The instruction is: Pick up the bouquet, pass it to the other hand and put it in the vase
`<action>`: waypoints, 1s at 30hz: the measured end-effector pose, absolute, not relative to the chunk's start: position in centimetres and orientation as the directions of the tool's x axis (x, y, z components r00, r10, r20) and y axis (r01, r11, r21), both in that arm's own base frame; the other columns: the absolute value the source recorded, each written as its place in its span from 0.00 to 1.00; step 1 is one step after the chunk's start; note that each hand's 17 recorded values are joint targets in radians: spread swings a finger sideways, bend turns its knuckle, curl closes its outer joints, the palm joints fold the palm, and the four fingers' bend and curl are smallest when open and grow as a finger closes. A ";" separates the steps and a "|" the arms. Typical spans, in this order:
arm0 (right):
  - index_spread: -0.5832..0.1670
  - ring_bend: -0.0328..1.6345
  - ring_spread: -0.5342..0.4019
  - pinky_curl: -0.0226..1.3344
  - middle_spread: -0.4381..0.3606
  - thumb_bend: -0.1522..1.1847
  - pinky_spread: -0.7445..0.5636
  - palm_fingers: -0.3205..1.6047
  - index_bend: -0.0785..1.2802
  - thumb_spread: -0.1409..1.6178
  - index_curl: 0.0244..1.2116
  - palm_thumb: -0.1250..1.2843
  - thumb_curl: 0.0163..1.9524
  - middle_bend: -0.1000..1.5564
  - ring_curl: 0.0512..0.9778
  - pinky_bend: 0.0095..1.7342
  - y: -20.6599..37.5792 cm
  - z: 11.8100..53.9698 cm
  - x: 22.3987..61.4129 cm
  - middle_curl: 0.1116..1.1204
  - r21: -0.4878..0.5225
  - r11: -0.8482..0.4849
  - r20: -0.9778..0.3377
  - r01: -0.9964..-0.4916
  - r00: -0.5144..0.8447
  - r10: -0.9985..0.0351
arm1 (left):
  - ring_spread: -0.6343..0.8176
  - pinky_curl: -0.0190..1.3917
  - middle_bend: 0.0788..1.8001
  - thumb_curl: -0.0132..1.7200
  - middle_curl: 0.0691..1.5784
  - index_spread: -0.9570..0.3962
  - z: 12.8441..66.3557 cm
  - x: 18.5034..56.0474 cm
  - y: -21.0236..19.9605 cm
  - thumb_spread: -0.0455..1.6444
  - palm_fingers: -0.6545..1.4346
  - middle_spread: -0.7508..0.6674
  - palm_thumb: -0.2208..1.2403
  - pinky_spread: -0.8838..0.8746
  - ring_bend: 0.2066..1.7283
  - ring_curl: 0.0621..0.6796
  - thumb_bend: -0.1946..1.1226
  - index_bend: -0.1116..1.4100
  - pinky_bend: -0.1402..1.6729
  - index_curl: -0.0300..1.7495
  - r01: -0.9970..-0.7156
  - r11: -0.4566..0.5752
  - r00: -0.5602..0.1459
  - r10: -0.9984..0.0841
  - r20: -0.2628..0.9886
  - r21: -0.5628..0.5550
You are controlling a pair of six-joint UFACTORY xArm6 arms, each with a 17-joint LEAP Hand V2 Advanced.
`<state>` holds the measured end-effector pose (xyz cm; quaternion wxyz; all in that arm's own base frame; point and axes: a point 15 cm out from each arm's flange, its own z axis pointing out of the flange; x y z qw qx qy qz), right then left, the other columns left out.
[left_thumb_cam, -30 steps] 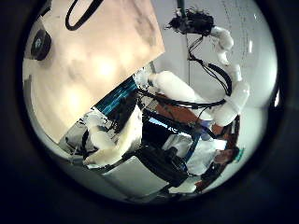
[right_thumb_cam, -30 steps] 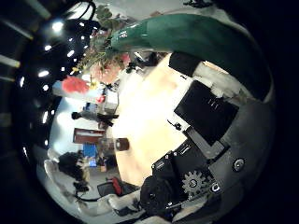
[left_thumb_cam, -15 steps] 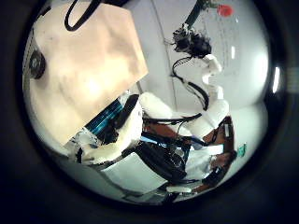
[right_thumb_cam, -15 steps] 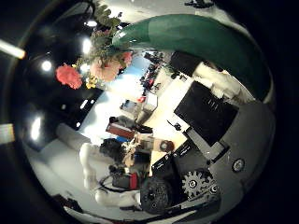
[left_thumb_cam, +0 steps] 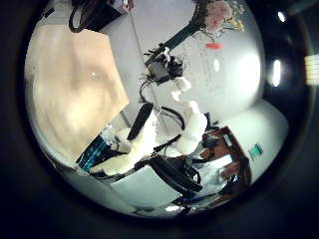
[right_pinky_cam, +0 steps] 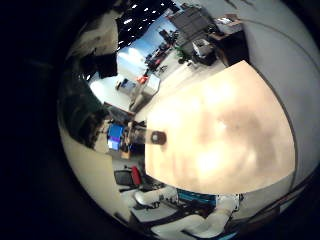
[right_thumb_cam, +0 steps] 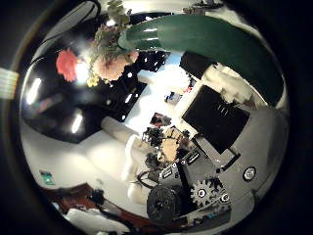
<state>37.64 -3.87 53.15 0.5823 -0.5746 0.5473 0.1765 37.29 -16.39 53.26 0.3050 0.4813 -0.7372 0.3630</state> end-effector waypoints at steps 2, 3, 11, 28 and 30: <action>0.50 0.91 0.38 0.53 0.41 0.11 0.43 0.77 0.95 0.57 0.63 0.91 0.57 0.89 0.64 0.77 -2.1 52.6 37.6 0.63 -0.476 0.234 -0.844 -0.848 0.367 -0.390 | 0.75 0.12 0.07 0.19 0.19 0.74 53.4 37.4 -16.7 0.67 0.43 0.70 0.35 0.79 0.20 0.23 0.13 0.18 0.29 0.21 -0.937 0.258 -0.332 -0.444 0.832 -0.236; 0.51 0.91 0.38 0.54 0.41 0.11 0.43 0.77 0.95 0.57 0.63 0.91 0.57 0.89 0.64 0.77 -1.3 52.3 37.5 0.63 -0.472 0.212 -0.848 -0.855 0.376 -0.373 | 0.75 0.12 0.07 0.19 0.19 0.75 53.5 37.5 -16.9 0.67 0.43 0.70 0.35 0.79 0.20 0.23 0.13 0.18 0.29 0.21 -0.939 0.250 -0.324 -0.423 0.846 -0.234; 0.51 0.91 0.38 0.57 0.41 0.11 0.43 0.77 0.96 0.57 0.62 0.90 0.59 0.89 0.64 0.75 4.6 51.6 37.0 0.63 -0.493 0.060 -0.840 -0.868 0.456 -0.294 | 0.76 0.14 0.06 0.19 0.19 0.79 54.9 37.8 -19.0 0.65 0.41 0.74 0.34 0.81 0.23 0.24 0.13 0.17 0.35 0.19 -0.946 0.243 -0.275 -0.256 0.927 -0.214; 0.51 0.91 0.39 0.64 0.41 0.11 0.43 0.76 0.96 0.58 0.61 0.90 0.61 0.90 0.65 0.72 11.4 51.7 35.2 0.62 -0.525 -0.108 -0.812 -0.844 0.535 -0.231 | 0.79 0.13 0.12 0.19 0.21 0.84 56.4 36.1 -21.8 0.61 0.42 0.76 0.36 0.81 0.27 0.23 0.13 0.18 0.41 0.18 -0.915 0.373 -0.171 -0.021 0.985 -0.150; 0.51 0.91 0.39 0.64 0.41 0.11 0.42 0.76 0.96 0.58 0.61 0.90 0.62 0.90 0.65 0.72 12.1 51.3 35.0 0.62 -0.519 -0.135 -0.812 -0.844 0.537 -0.229 | 0.79 0.13 0.12 0.19 0.21 0.84 56.9 36.1 -22.1 0.61 0.42 0.75 0.36 0.81 0.27 0.23 0.13 0.19 0.41 0.19 -0.911 0.377 -0.177 0.001 0.984 -0.165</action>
